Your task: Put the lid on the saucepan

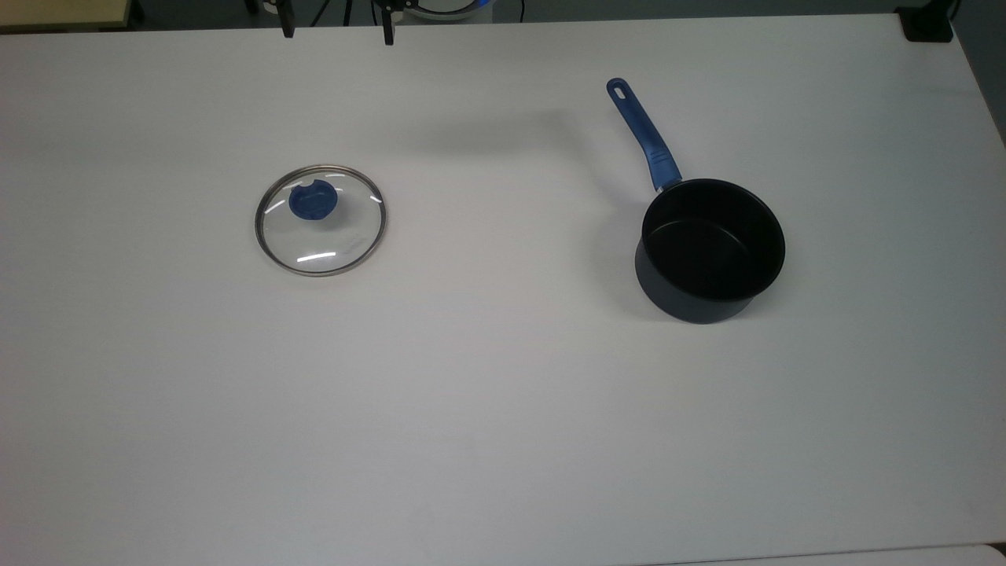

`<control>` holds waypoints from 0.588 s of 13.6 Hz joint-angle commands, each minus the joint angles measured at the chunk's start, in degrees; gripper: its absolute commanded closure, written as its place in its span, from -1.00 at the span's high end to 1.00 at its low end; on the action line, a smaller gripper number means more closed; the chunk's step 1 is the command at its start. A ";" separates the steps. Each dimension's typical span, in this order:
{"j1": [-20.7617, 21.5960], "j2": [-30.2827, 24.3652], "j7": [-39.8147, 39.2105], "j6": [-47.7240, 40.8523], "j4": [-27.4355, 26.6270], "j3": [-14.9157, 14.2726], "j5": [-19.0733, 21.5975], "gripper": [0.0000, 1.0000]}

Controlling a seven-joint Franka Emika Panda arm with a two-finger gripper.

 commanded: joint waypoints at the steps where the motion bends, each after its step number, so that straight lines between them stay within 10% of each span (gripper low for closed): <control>1: 1.27 -1.44 -0.82 -0.94 -0.99 -1.15 0.63 1.00; 8: 1.27 -1.53 -1.35 -0.94 -1.43 -0.98 0.37 1.00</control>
